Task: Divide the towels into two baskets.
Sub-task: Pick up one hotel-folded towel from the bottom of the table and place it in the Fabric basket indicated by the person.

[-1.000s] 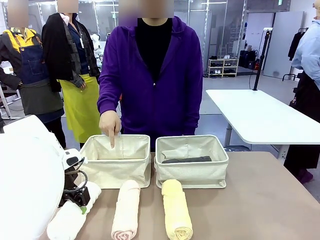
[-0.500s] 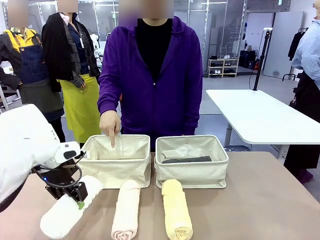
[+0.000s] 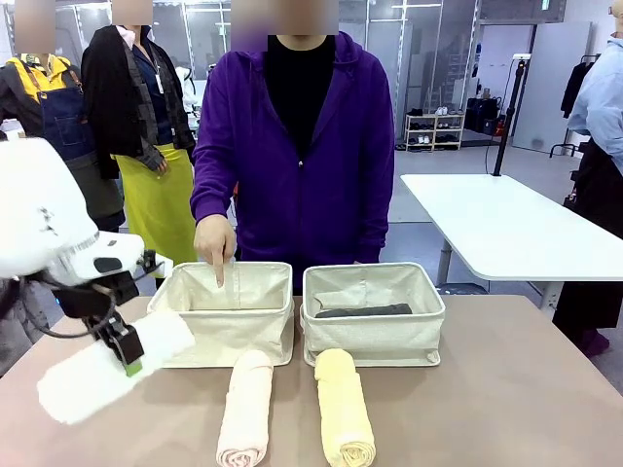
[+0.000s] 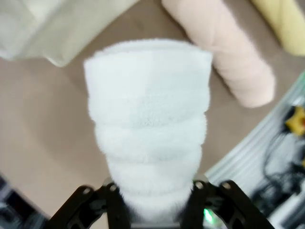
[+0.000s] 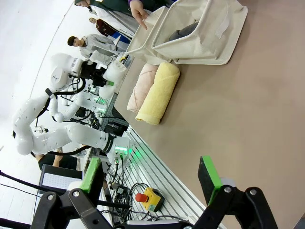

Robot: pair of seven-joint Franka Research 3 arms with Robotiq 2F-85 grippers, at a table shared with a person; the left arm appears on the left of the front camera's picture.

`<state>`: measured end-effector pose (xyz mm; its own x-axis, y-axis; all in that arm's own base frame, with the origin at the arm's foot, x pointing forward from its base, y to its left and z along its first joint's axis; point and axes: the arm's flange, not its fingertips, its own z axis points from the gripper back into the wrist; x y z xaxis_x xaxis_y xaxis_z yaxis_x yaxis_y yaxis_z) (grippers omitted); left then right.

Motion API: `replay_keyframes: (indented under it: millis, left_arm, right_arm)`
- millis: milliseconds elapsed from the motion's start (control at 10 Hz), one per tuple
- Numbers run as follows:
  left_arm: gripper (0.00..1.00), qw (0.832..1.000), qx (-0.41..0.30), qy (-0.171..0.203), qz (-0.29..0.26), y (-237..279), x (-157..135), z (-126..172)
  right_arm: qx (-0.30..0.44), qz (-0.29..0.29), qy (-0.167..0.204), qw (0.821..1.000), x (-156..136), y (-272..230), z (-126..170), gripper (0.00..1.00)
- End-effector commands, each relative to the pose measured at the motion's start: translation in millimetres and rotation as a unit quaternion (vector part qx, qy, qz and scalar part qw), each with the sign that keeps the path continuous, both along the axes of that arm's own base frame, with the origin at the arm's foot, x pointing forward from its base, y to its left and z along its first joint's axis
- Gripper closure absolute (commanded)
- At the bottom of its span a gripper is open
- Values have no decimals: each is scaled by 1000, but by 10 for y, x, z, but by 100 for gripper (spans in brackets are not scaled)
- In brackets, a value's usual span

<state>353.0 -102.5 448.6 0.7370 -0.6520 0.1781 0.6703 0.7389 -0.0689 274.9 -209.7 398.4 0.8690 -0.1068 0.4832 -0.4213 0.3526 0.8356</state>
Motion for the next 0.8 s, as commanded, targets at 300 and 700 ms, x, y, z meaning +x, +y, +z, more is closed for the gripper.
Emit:
replay_keyframes:
  millis: [300, 700]
  left_arm:
    - [100, 931, 86, -177, -308, -466, -228, 563]
    - [78, 949, 88, -144, -266, -509, -311, 652]
  right_arm:
    - [1, 4, 5, 1000, -44, -3, 35, 0]
    - [1, 4, 5, 1000, -44, -3, 35, 0]
